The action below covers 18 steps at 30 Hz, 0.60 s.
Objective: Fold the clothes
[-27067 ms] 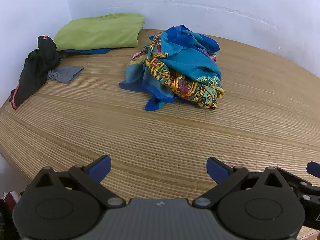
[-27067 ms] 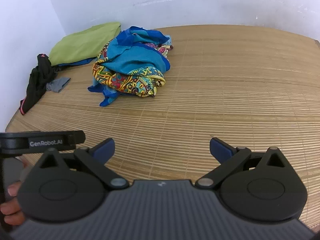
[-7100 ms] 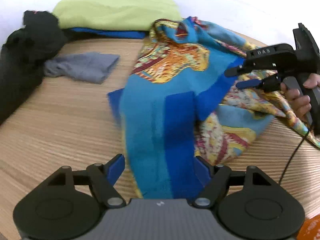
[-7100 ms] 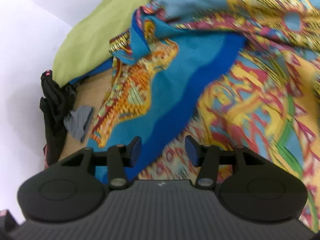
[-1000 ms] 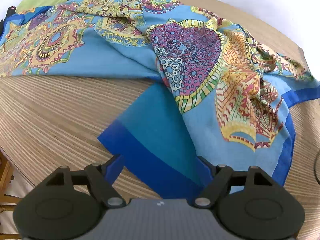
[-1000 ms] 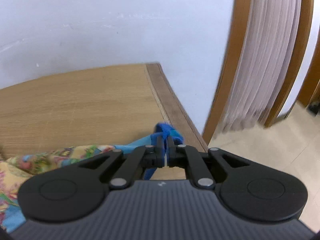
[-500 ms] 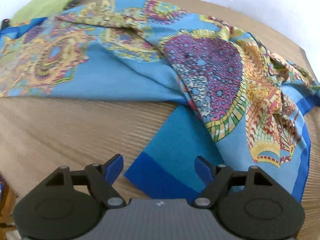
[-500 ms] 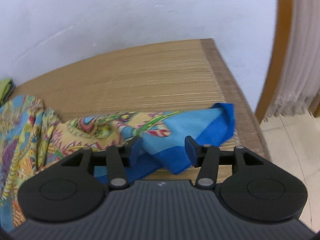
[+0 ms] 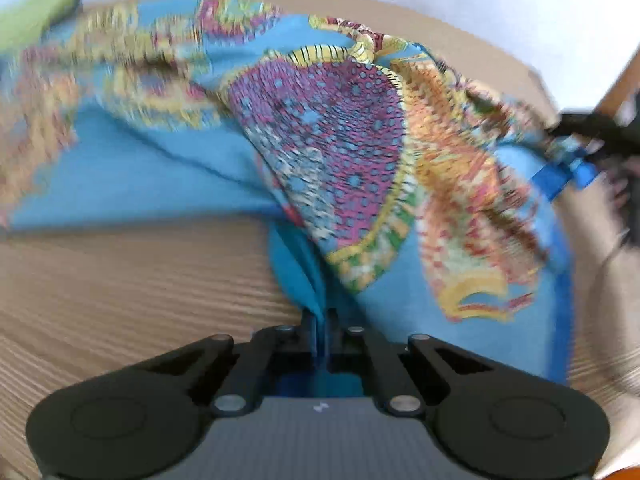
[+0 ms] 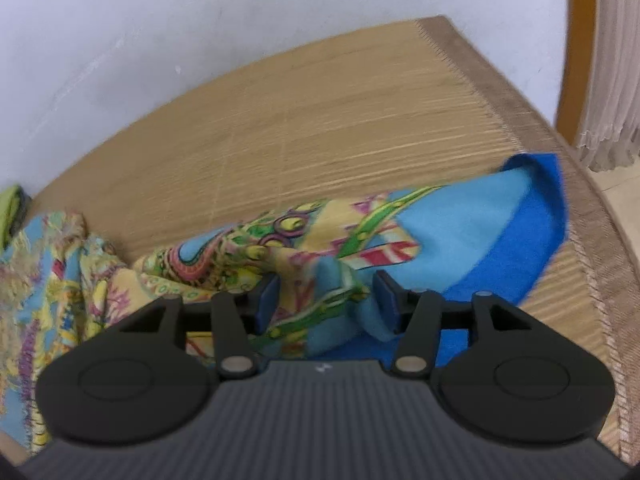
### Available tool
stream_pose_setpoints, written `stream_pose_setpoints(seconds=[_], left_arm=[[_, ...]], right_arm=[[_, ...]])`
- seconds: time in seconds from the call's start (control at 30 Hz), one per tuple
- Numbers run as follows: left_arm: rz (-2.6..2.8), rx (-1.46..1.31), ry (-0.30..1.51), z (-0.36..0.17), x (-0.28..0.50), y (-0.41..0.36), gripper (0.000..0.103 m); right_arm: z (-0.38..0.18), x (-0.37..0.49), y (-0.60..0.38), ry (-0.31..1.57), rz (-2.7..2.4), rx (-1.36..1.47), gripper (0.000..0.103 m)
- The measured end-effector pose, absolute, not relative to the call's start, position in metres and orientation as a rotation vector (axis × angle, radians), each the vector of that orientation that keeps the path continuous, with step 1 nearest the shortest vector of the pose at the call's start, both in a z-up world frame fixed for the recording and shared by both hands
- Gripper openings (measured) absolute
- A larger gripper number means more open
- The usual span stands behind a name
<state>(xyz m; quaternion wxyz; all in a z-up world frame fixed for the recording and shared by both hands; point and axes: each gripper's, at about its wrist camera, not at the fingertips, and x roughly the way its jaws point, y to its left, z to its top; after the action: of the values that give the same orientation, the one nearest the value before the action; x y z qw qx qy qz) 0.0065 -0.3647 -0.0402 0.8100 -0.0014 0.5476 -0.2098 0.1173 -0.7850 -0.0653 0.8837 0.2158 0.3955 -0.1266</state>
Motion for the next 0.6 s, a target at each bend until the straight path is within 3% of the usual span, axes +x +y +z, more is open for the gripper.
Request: stream_pose_setpoints(seconds=[0.1,0.13,0.17,0.2,0.4,0.6], left_arm=[[-0.446,-0.05,1.181,-0.026,-0.011,-0.364,0.002],[-0.444,-0.064,1.183,-0.021,-0.018,-0.365,0.002],[-0.436,-0.075,1.173,-0.012,-0.026,-0.366,0.002],[-0.414,-0.083,1.161,-0.001,-0.035,-0.364,0.002],[-0.225,-0.178,1.119,0.058,-0.081,-0.368,0.002],[-0.211,-0.282,1.094,0.105,-0.132,-0.425,0.001]], right_arm=[[-0.066,0.132,-0.769,0.827,-0.256,0.343,0.056],[-0.065,0.136,-0.765,0.826,-0.241,0.312,0.049],[-0.063,0.14,-0.761,0.825,-0.22,0.284,0.019],[-0.059,0.143,-0.759,0.818,-0.195,0.262,0.005],[-0.003,0.172,-0.785,0.713,-0.113,0.199,0.004],[0.061,0.205,-0.821,0.599,-0.039,0.145,0.003]])
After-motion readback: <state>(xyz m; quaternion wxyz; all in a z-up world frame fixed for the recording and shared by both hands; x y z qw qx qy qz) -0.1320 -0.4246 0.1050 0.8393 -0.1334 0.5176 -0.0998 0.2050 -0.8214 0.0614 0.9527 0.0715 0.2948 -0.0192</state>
